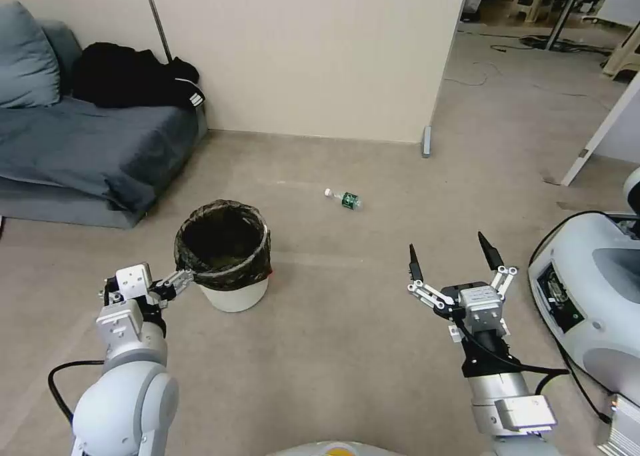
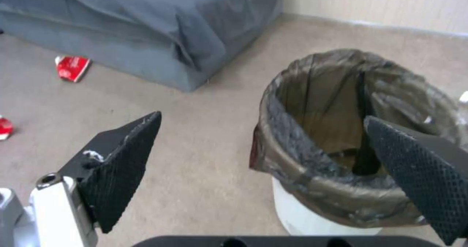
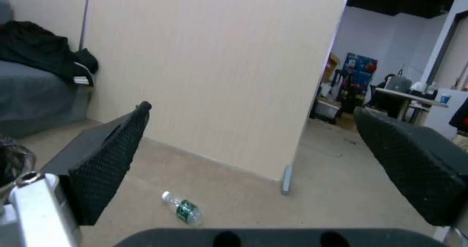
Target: Pick up the trash bin, then pick up the garbage from the floor and place it into the trash bin.
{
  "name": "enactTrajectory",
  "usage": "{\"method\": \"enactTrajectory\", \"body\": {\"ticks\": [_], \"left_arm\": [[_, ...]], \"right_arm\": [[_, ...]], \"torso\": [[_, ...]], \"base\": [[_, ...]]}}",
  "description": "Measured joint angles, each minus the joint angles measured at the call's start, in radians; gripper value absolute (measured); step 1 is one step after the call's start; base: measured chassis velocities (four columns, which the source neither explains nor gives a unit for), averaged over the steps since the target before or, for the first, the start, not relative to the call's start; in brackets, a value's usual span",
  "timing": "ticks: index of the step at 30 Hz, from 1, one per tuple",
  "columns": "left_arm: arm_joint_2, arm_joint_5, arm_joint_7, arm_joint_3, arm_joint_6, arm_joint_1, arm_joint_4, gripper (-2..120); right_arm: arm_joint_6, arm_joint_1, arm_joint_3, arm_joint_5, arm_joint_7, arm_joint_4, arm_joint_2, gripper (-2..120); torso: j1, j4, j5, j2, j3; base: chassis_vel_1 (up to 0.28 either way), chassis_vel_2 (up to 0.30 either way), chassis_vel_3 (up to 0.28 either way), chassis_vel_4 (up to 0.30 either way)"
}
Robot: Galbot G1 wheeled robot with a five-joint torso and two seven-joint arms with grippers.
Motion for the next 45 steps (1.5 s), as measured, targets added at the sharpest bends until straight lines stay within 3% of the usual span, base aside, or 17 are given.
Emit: {"method": "enactTrajectory", "body": {"ticks": [11,27,37,45], "left_arm": [[-0.003,-0.027,-0.012,-0.013,0.021,-0.023,0.056,100],[0.034,-0.185,-0.017,-0.017,0.082,-0.087,0.083,100],[0.06,-0.233,-0.04,-0.029,0.088,-0.154,0.175,100],[0.109,-0.328,-0.067,-0.004,0.087,-0.295,0.327,100]], "right_arm": [[0.0,0.0,-0.001,0.0,0.0,-0.003,0.0,100],[0.0,0.004,-0.01,-0.003,-0.01,-0.026,0.0,100],[0.0,0.003,-0.009,-0.004,-0.012,-0.028,0.0,100],[0.006,0.003,-0.007,-0.015,-0.022,-0.039,0.0,100]], "torso": [[0.0,0.0,0.0,0.0,0.0],[0.0,0.0,0.0,0.0,0.0],[0.0,0.0001,-0.0001,0.0,0.0],[0.0,0.0001,-0.0001,0.0,0.0]], "base": [[0.0,0.0,0.0,0.0],[0.0,0.0,0.0,0.0],[0.0,0.0,0.0,0.0],[0.0,0.0,0.0,0.0]]}}
